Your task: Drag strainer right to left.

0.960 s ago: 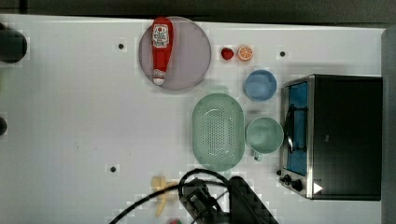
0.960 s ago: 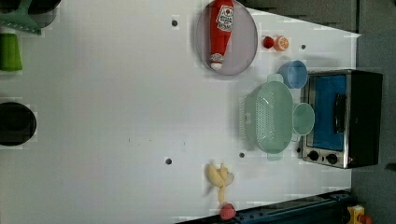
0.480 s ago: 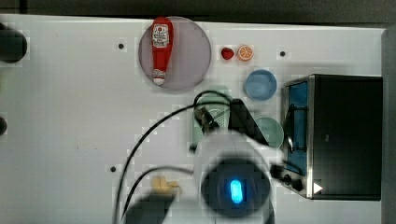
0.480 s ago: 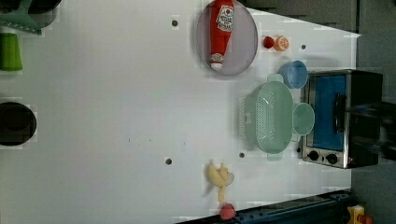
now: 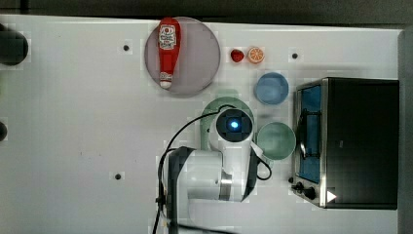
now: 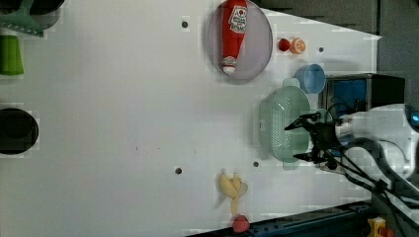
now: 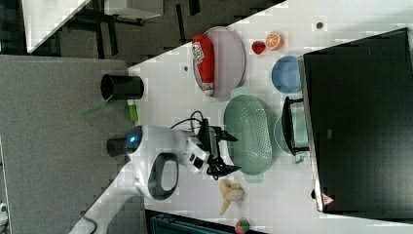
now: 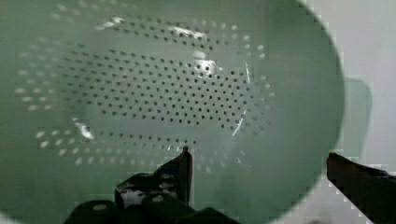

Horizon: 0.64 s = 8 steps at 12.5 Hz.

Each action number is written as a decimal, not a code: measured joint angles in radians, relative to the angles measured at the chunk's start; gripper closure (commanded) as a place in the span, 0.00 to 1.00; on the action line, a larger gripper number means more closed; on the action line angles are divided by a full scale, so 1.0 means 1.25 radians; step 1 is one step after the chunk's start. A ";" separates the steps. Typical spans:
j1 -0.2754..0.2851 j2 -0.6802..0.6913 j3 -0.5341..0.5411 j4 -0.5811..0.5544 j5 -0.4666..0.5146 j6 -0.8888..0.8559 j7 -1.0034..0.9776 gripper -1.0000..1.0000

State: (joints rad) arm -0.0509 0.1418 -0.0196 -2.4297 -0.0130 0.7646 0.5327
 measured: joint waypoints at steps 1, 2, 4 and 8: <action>0.001 0.028 0.007 0.002 -0.013 0.034 0.020 0.00; 0.008 0.043 0.007 0.002 -0.014 0.069 0.034 0.00; 0.011 0.079 0.003 0.000 -0.011 0.166 0.046 0.00; 0.018 0.181 0.018 0.031 0.006 0.263 0.114 0.00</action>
State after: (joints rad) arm -0.0283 0.3684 0.0026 -2.3906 -0.0052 1.0938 0.6758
